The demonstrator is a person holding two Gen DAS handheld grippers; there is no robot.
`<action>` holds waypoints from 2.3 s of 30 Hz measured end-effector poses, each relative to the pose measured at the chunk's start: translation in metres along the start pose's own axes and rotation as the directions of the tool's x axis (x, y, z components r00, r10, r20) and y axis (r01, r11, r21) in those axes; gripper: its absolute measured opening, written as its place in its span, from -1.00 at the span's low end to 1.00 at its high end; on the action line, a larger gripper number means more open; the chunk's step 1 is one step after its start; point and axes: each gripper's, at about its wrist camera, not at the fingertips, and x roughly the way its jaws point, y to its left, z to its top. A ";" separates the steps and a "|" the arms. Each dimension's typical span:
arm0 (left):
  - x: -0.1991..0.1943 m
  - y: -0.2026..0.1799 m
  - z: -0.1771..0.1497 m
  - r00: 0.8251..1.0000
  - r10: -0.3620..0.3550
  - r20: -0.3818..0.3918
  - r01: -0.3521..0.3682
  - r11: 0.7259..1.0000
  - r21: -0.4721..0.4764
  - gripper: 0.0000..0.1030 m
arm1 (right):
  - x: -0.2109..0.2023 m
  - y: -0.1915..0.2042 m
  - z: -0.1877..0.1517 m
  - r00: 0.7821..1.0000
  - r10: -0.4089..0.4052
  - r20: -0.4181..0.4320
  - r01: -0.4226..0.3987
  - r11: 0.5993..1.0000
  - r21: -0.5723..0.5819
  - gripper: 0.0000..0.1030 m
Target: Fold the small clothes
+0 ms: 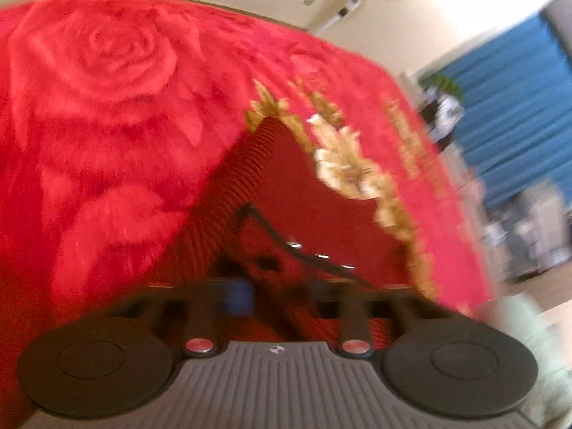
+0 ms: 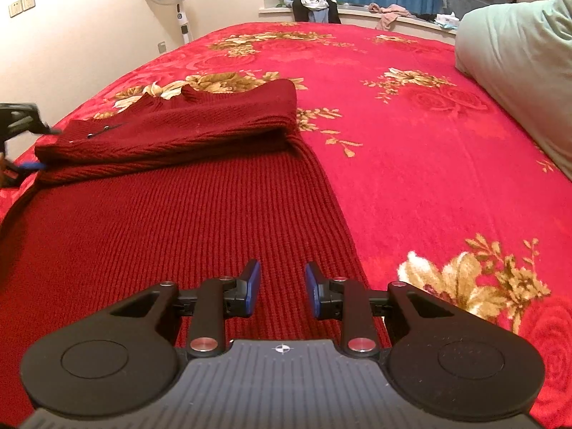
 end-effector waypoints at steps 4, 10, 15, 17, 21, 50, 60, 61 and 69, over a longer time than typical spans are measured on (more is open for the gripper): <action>-0.032 -0.044 0.005 0.974 -0.116 0.193 0.054 0.953 0.299 -0.76 | -0.001 -0.002 0.002 1.000 -0.001 0.007 0.001 1.000 0.006 -0.44; -0.031 -0.044 0.006 0.985 0.060 0.165 -0.116 0.927 0.357 -0.47 | 0.000 -0.008 0.005 1.000 -0.006 0.002 0.006 1.000 0.023 -0.44; -0.085 -0.025 -0.025 0.985 0.007 0.170 -0.083 0.891 0.446 -0.36 | -0.003 -0.010 0.007 1.000 -0.009 0.012 0.009 0.999 0.038 -0.44; -0.108 -0.015 -0.049 0.990 0.008 0.144 -0.082 0.855 0.513 -0.36 | -0.006 -0.011 0.006 1.000 -0.010 0.018 0.009 0.999 0.043 -0.44; -0.152 0.013 -0.106 0.993 0.016 0.120 -0.090 0.762 0.642 -0.36 | -0.018 -0.011 0.005 0.999 -0.006 0.040 0.004 0.999 0.050 -0.44; -0.214 0.160 -0.173 0.983 0.176 -0.052 -0.136 0.888 0.440 -0.11 | -0.079 -0.102 -0.074 0.997 -0.065 -0.034 0.072 0.961 0.269 -0.33; -0.204 0.170 -0.179 0.967 0.224 -0.122 -0.152 0.890 0.431 -0.08 | -0.044 -0.081 -0.089 0.989 -0.027 -0.144 0.055 0.979 0.195 -0.19; -0.202 0.169 -0.180 0.966 0.229 -0.120 -0.154 0.882 0.446 -0.08 | -0.042 -0.079 -0.089 0.990 -0.022 -0.142 0.049 0.980 0.191 -0.13; -0.213 0.159 -0.186 0.982 0.164 -0.091 -0.097 0.861 0.500 -0.75 | -0.050 -0.076 -0.081 0.994 0.031 -0.103 -0.012 0.984 0.179 -0.80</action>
